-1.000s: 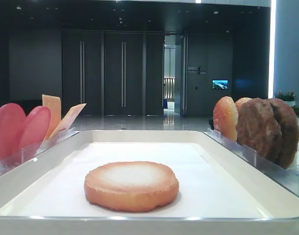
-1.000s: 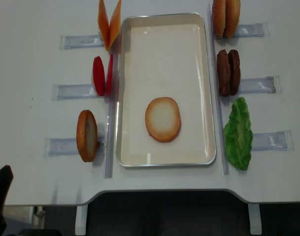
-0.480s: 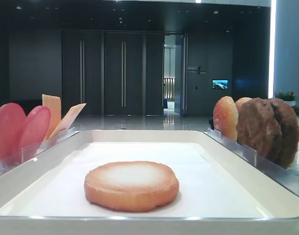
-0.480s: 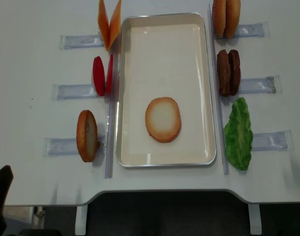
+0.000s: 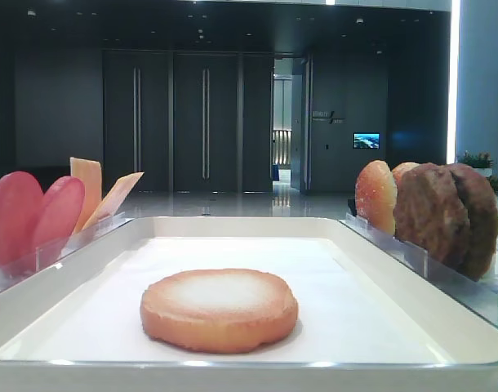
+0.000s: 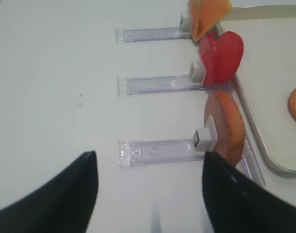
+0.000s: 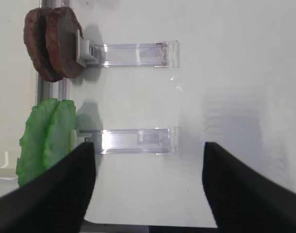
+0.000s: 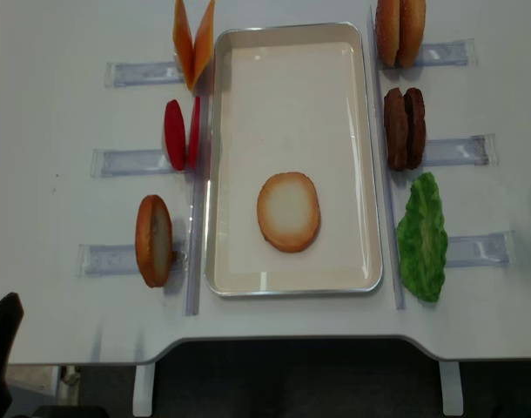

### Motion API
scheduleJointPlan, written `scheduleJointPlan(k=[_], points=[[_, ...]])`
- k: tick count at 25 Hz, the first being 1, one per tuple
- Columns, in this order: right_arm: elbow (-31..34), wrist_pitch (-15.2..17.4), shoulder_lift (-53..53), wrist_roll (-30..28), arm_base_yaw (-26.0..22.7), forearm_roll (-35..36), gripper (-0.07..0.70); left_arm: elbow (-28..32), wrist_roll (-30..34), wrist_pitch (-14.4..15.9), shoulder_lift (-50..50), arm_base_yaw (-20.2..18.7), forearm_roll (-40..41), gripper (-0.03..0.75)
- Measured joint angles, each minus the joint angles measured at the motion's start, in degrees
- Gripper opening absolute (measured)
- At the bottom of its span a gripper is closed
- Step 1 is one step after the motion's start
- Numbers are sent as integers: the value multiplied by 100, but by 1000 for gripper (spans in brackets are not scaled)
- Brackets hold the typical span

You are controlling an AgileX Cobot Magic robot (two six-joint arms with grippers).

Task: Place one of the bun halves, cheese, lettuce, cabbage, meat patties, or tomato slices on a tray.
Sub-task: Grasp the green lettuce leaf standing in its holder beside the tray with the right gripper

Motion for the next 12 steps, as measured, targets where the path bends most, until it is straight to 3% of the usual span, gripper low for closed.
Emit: scheduleJointPlan(k=[9, 12], points=[[-53, 32, 156, 272, 14, 106, 450, 5, 4, 0, 0, 0, 0, 517], [-89, 33, 167, 501, 252, 106, 450, 5, 4, 0, 0, 0, 0, 517]])
